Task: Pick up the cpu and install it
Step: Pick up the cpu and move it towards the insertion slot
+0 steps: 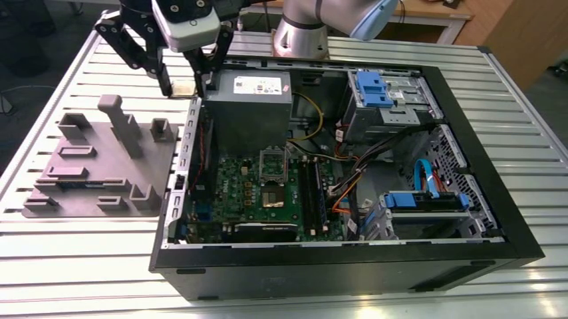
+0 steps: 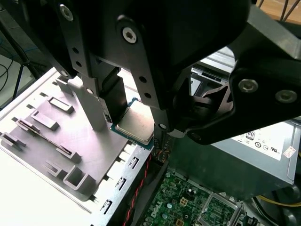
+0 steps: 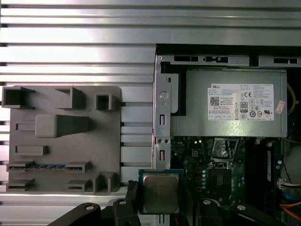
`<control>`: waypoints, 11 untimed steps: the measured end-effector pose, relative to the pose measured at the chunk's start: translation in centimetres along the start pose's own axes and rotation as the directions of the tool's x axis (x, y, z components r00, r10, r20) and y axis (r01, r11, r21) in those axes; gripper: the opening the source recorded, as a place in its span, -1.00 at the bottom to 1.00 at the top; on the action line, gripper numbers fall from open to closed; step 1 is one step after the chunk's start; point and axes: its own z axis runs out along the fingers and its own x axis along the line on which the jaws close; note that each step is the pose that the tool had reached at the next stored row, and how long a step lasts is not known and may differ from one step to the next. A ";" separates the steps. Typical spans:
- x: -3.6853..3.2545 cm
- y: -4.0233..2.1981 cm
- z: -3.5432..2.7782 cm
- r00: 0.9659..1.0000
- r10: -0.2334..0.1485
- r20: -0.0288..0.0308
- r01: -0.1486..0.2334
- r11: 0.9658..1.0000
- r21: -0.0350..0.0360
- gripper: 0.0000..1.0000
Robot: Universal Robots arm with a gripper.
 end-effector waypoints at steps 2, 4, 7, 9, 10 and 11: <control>-0.06 0.00 0.00 1.000 0.000 0.000 0.000 1.000 0.000 -0.05; -0.14 0.00 0.00 1.000 0.000 0.000 0.000 1.000 0.000 -0.05; -0.23 0.00 0.00 1.000 0.000 0.000 0.000 1.000 0.000 -0.05; -0.29 0.00 0.00 1.000 0.000 0.000 0.000 1.000 0.000 -0.05; -0.31 0.00 0.00 1.000 0.000 0.000 0.000 1.000 0.000 -0.05; -0.34 0.00 0.00 1.000 0.000 0.000 0.000 1.000 0.000 -0.05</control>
